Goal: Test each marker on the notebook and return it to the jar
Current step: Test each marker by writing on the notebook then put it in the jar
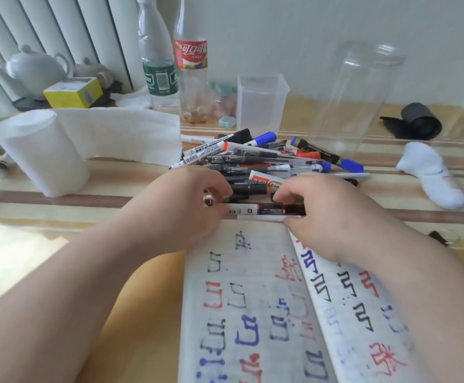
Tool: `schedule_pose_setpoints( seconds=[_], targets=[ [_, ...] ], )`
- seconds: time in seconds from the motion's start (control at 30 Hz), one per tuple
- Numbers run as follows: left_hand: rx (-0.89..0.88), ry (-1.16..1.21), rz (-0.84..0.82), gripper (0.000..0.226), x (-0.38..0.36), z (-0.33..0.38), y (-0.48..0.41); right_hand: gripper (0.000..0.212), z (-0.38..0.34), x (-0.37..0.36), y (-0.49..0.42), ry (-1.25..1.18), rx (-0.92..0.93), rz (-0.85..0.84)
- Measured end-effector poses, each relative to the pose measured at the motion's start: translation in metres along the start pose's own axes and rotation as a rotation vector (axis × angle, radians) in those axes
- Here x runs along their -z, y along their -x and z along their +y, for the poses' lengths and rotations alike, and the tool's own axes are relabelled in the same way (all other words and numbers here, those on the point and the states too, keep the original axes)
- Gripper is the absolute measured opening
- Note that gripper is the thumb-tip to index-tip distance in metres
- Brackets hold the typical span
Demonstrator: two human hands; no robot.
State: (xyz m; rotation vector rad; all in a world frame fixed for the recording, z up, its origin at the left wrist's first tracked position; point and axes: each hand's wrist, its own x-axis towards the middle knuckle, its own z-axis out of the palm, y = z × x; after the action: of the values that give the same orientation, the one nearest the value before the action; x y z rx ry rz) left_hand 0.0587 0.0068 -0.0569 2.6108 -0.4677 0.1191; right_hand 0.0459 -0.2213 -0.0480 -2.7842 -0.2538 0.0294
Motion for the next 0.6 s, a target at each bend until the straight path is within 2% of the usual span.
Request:
schedule_pose_setpoints(
  seconds=[0.2,0.27,0.3,0.37,0.43,0.53,0.6],
  targets=[
    [-0.077,-0.025,-0.056,0.025,0.0,0.0,0.001,0.019,-0.003,0.002,0.004,0.089,0.087,0.076],
    [-0.093,0.073,0.056,0.03,0.002,-0.001,0.001,0.014,-0.002,0.004,0.006,0.068,0.137,0.15],
    [-0.099,0.194,0.148,0.035,0.003,-0.001,0.001,0.013,-0.003,0.006,0.008,0.015,0.156,0.207],
    [-0.131,0.608,0.296,0.045,0.006,0.001,0.001,0.012,-0.006,0.008,0.013,-0.216,0.129,0.303],
    [-0.158,0.964,0.334,0.041,0.008,0.003,0.001,0.018,-0.012,0.006,0.017,-0.517,0.051,0.291],
    [-0.118,1.115,0.216,0.024,0.005,0.011,0.003,0.012,-0.025,-0.001,0.021,-1.069,0.045,0.047],
    [-0.092,1.117,0.133,0.027,-0.001,0.015,0.005,0.021,-0.03,-0.006,0.022,-1.335,0.049,-0.145]
  ],
)
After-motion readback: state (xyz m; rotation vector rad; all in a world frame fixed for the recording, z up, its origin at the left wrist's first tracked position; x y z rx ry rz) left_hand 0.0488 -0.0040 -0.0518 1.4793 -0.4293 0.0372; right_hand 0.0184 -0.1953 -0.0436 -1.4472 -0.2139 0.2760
